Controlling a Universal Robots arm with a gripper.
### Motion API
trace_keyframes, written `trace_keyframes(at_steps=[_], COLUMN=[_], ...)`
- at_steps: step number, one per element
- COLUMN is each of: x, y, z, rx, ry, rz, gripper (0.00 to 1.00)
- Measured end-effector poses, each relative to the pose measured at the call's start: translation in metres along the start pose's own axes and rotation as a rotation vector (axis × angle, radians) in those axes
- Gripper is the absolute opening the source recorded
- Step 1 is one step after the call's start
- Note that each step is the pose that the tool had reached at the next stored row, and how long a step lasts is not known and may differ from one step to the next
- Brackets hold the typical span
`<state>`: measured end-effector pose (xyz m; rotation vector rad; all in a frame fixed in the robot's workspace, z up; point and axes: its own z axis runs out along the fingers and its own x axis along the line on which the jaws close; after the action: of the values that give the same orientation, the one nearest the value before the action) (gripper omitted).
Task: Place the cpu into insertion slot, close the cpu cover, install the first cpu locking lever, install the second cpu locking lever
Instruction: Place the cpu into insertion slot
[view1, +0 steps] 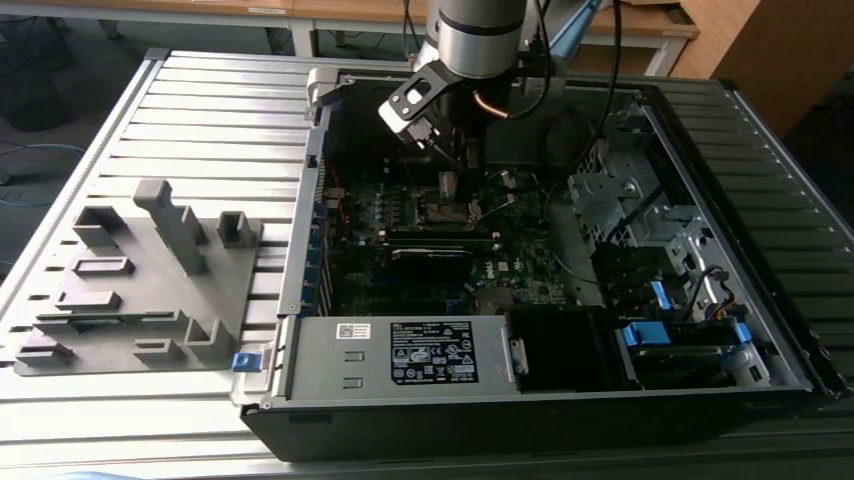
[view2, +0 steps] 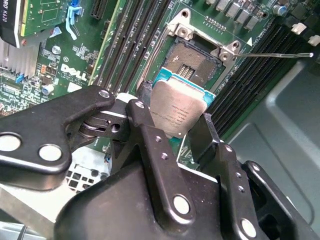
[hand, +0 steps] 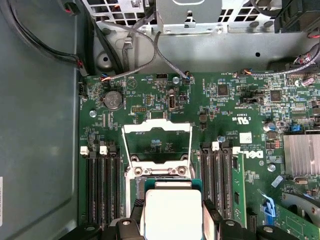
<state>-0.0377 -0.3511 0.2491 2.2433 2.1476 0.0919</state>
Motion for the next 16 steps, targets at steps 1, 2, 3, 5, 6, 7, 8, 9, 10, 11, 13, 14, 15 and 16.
trace_keyframes(at_steps=[1,2,3,5,6,7,8,9,10,11,13,14,15,16], x=[0.0000,0.0000,0.0000,0.0000,0.0000,-0.0001,-0.0001,-0.0001,0.0000,0.0000,-0.0001,-0.0001,-0.0001,-0.0001], y=[0.0000,0.0000,0.0000,-0.0001,-0.0001,-0.0002,-0.0002,-0.0003,-0.0004,-0.0004,-0.0008,-0.0008,-0.0008,-0.0009], z=[0.0002,0.0004,0.0006,0.0009,0.0010,0.0012,0.0014,0.0017,0.0018,0.0019,0.0019,0.0019,0.0019,0.0022], rx=[0.0000,0.0000,0.0002,0.0006,0.0009,0.0011,0.0013,0.0014,0.0015,0.0015,0.0015,0.0015,0.0015,0.0014], ry=[0.0012,0.0026,0.0037,0.0057,0.0063,0.0069,0.0075,0.0081,0.0083,0.0084,0.0084,0.0084,0.0084,0.0086], rz=[0.000,-0.002,-0.006,-0.020,-0.029,-0.039,-0.048,-0.056,-0.061,-0.061,-0.061,-0.061,-0.061,-0.061], gripper=[0.54,0.54,0.54,0.54,0.54,0.54,0.54,0.54,0.54,0.54,0.54,0.54,0.54,0.54])
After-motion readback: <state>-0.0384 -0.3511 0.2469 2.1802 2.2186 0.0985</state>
